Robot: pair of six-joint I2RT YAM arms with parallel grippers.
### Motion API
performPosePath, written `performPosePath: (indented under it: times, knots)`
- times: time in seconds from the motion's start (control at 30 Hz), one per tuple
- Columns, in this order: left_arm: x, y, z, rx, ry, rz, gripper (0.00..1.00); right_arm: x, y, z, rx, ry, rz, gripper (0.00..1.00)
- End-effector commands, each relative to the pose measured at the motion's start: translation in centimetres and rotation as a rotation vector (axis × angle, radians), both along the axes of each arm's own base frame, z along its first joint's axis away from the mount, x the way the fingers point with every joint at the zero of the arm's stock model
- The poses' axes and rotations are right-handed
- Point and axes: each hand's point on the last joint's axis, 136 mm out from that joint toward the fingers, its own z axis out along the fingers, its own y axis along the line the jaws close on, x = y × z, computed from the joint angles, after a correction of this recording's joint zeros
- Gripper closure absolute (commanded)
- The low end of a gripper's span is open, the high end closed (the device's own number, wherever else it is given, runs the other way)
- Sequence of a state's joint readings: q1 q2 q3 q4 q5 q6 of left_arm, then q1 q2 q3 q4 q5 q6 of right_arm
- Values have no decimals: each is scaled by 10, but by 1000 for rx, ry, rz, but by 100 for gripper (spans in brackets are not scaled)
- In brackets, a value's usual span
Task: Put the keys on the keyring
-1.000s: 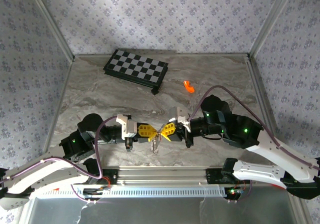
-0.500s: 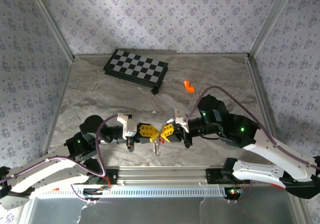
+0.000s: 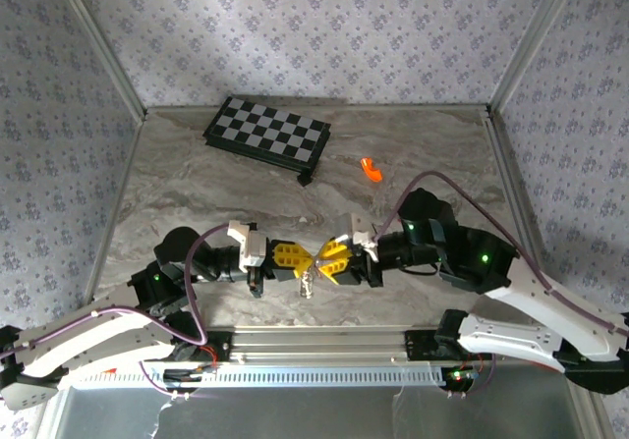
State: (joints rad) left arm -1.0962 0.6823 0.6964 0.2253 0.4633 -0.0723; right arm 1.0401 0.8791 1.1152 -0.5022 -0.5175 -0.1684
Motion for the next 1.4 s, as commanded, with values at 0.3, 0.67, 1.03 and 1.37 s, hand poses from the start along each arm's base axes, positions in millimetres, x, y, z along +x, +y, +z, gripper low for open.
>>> performPosePath:
  times: [0.3, 0.67, 1.03, 1.37]
  knots:
    - [1, 2, 20, -106, -22, 13, 100, 0, -10, 30, 195, -41, -53, 66]
    - [3, -1, 18, -118, -4, 10, 100, 5, -1, 27, 209, -35, -62, 72]
    - [5, -3, 17, -119, 0, 14, 100, 8, 0, 23, 171, -39, -73, 93]
    - [23, -2, -11, 79, -31, 136, 91, 15, -6, 10, -28, -50, -106, 100]
